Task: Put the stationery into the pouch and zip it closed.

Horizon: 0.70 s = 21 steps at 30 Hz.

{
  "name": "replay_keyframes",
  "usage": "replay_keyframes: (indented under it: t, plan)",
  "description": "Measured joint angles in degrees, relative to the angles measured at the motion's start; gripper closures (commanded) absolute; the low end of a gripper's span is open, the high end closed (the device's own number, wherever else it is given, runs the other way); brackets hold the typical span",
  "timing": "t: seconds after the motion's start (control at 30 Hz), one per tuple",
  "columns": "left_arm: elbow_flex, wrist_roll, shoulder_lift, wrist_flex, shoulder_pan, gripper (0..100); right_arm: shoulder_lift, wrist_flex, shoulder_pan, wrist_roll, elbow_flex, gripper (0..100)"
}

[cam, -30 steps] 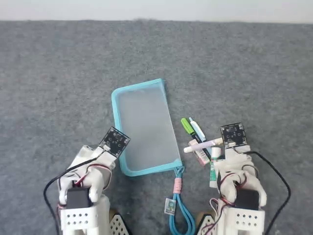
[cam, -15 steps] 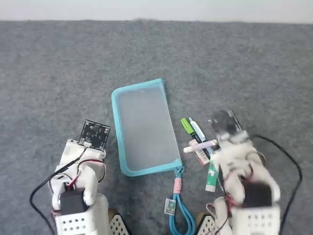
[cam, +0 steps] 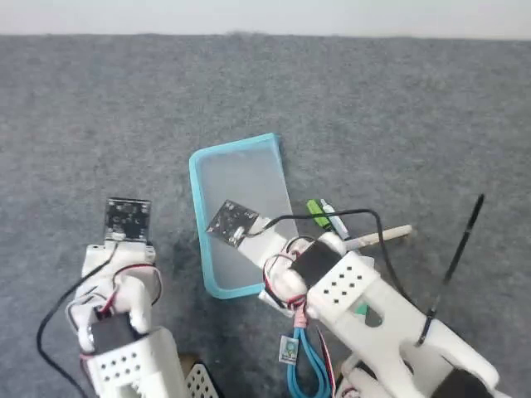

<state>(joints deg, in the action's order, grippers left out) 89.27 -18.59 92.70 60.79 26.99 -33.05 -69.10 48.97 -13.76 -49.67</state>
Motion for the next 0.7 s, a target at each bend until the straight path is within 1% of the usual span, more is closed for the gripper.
replay_keyframes:
  t: [0.1, 0.17, 0.37, 0.47, 0.7]
  plan:
    - [-2.29, 0.00, -8.97, -4.57, 2.55, 90, 1.67, 6.24, 0.62, 0.18, -3.69, 97.4]
    - [-4.04, 0.00, -15.30, -7.03, 3.69, 90, 3.78, 8.62, 0.53, 0.18, -3.78, 97.4]
    - [-4.92, 0.00, -30.95, -14.77, 4.40, 90, 15.03, 10.20, -2.99, 0.88, 1.41, 97.4]
    - [-4.92, 0.00, -33.67, -15.74, 4.31, 90, 21.89, 10.29, -4.04, 0.88, 6.42, 97.4]
    - [-4.92, 0.35, -33.76, -15.82, 4.31, 90, 37.54, 10.99, -7.30, 1.05, 19.52, 97.4]
